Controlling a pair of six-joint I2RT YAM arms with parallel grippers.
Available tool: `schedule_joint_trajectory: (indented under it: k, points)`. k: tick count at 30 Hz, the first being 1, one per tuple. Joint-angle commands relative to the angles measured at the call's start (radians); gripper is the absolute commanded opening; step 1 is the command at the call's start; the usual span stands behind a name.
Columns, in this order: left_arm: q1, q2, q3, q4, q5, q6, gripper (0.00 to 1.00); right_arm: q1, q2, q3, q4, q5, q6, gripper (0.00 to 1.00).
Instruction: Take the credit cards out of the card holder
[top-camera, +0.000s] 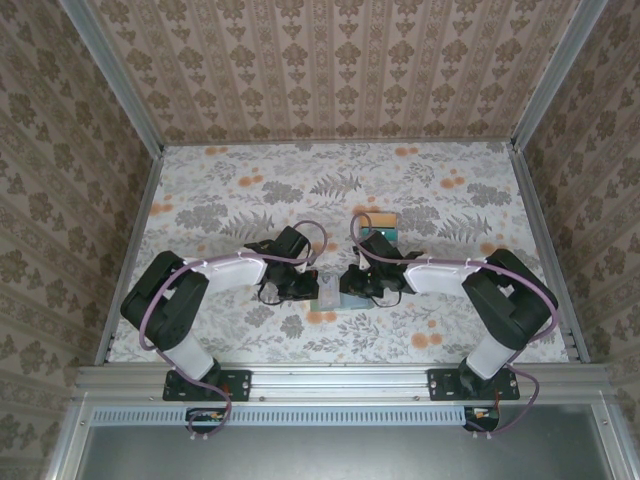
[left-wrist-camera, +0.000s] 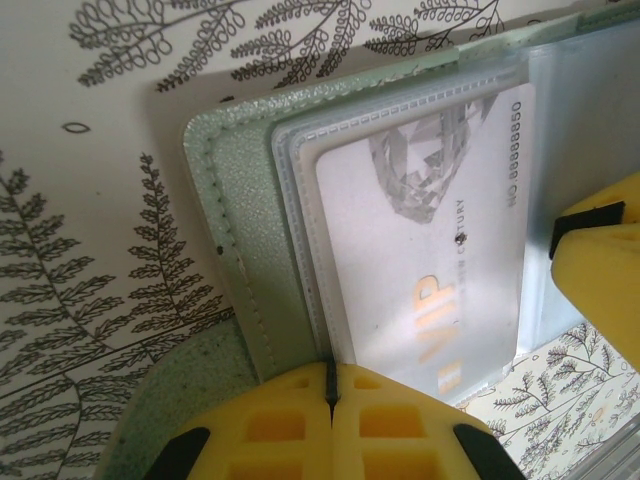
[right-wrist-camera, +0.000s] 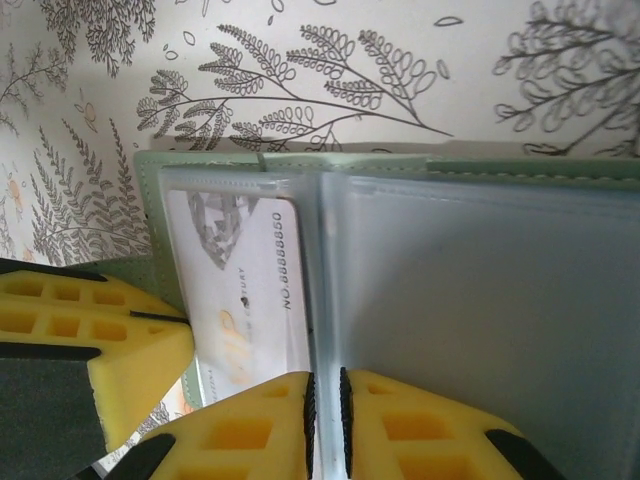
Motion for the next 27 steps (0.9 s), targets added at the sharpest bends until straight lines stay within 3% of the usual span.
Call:
schedule_joint_trajectory:
  k: [1,20,25,27]
  points:
    - [-0.007,0.032,0.0,-0.04,-0.02,0.002,0.0,0.009,0.03,0.022,0.028,-0.032,-0.017,0.19]
    - [-0.016,0.044,0.016,-0.04,-0.011,0.007,0.0,0.023,0.061,-0.011,0.152,-0.126,0.012,0.19]
    - [-0.018,0.044,0.02,-0.045,-0.011,0.008,0.0,0.02,0.053,-0.024,0.151,-0.117,0.02,0.02]
    - [-0.017,0.043,0.019,-0.048,-0.017,0.01,0.0,0.015,0.038,-0.032,0.128,-0.095,0.017,0.0]
